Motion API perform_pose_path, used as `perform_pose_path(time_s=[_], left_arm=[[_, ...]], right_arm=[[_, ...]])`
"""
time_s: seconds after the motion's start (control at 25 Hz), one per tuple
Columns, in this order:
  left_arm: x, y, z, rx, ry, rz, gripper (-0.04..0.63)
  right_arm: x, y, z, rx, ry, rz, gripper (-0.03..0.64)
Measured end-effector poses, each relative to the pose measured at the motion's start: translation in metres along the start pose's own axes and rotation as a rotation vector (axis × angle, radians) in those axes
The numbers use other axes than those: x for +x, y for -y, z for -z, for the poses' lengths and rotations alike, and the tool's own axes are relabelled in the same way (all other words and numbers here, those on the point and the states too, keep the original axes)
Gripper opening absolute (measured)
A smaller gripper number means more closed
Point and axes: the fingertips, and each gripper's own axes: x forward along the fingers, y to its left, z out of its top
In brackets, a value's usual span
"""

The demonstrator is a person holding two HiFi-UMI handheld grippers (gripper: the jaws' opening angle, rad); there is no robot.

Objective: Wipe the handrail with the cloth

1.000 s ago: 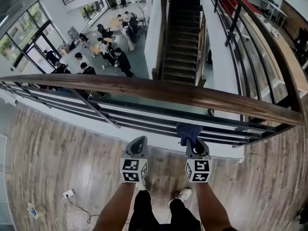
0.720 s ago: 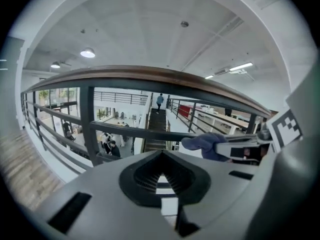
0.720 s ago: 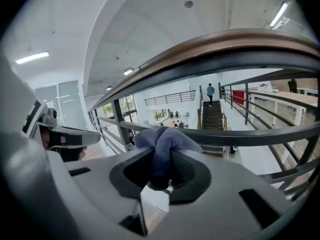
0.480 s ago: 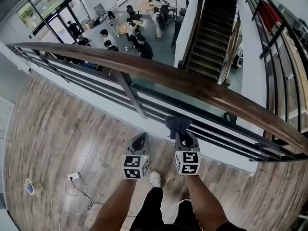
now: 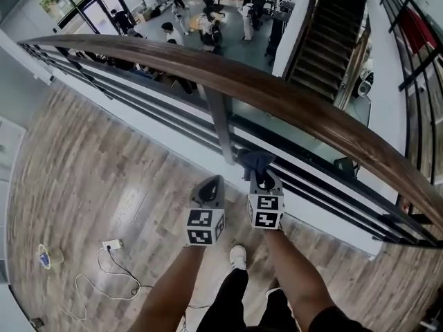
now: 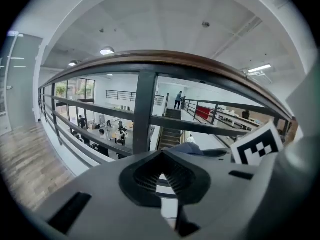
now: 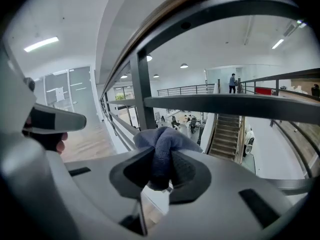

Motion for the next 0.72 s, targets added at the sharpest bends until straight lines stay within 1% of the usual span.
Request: perform_pose_path(time_s=[0.12, 0.28, 0.4, 0.56, 0.72], left_arm=[[0.014, -0.012, 0.006, 0.007, -0.004, 0.009, 0.002], [0.028, -0.02, 0.026, 0.008, -0.02, 0.022, 0.002], [0.033, -0.027, 0.044, -0.013, -0.028, 0.025, 0.002], [0.044, -0.04, 0.059, -0.052, -0.028, 0.038, 0.002], [0.056, -0.052, 0.068, -0.067, -0.015, 0.026, 0.002]], right_arm=[[0.033, 0.002, 0.009, 0.004, -0.025, 0.023, 0.078], [0.068, 0.009, 0.015, 0.005, -0.039, 0.041, 0.078], [0.083, 0.009, 0.015, 0.001, -0.028, 0.046, 0.078], [0.1, 0.005, 0.012, -0.001, -0.017, 0.041, 0.078], [0.115, 0.015, 0.015, -0.013, -0.02, 0.079, 0.078]])
